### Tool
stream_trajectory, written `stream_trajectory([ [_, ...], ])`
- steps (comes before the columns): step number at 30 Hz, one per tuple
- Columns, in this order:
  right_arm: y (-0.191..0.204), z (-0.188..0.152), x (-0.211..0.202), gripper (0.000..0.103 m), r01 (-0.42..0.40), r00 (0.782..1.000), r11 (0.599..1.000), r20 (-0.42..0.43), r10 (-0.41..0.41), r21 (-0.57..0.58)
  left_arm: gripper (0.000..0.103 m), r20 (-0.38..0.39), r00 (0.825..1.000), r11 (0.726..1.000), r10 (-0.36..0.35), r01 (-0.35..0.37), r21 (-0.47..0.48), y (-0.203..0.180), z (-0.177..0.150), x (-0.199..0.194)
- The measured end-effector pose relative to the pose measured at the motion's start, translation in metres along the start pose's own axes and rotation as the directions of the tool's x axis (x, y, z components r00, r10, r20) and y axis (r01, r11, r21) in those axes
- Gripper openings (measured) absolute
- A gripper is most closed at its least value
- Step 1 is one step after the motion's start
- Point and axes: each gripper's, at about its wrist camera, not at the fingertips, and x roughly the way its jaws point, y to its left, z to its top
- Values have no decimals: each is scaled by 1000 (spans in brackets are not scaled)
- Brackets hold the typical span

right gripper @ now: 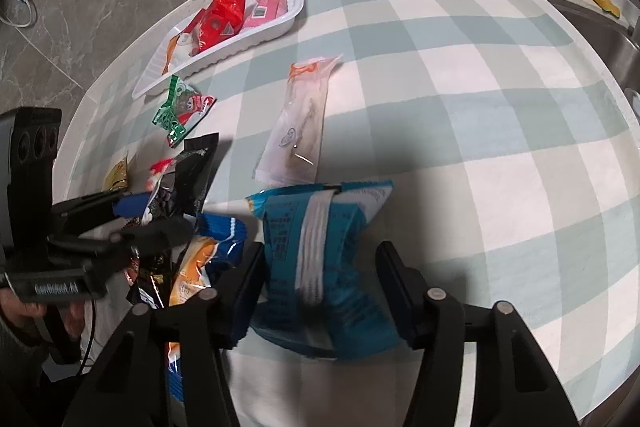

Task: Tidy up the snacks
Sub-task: 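Grasp the black pouch with the left tool while the right tool grasps the blue bag, then carry the black pouch into the tray with the left tool while the right tool carries the blue bag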

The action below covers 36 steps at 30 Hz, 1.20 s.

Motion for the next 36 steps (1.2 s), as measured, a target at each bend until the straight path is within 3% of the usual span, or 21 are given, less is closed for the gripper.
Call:
stream_trajectory([
  [6, 3, 0, 1, 56, 17, 1000, 1000, -1, -17, -23, 56, -17, 999, 998, 36, -36, 42, -1, -2, 0],
  [11, 5, 1, 2, 53, 24, 1000, 999, -3, -25, -45, 56, -21, 994, 988, 108, -105, 111, -15, -6, 5],
  [15, 3, 2, 2, 50, 18, 1000, 999, -3, -18, -45, 61, -21, 992, 982, 124, -120, 148, -20, -8, 8],
  [22, 2, 0, 1, 50, 11, 1000, 999, 4, -11, -45, 66, 0, 979, 946, 205, -198, 256, -37, -15, 17],
  [26, 2, -1, 0, 50, 6, 1000, 999, 11, -6, -45, 65, 10, 981, 951, 196, -192, 242, -36, -15, 17],
  [29, 2, -3, -1, 48, 11, 1000, 999, 19, -10, -50, 45, 36, 972, 939, 231, -232, 254, -36, -18, 15],
  [30, 2, -3, -1, 47, 11, 1000, 999, 24, -10, -49, 28, 42, 972, 939, 230, -233, 253, -36, -18, 13],
  [31, 1, -3, -1, 46, 6, 1000, 999, 30, -5, -46, 21, 41, 974, 944, 223, -227, 242, -33, -18, 11],
  [36, -15, -4, -4, 42, -87, 996, 996, 40, 86, 31, 20, 20, 995, 985, 93, -95, 142, -20, -17, 5],
])
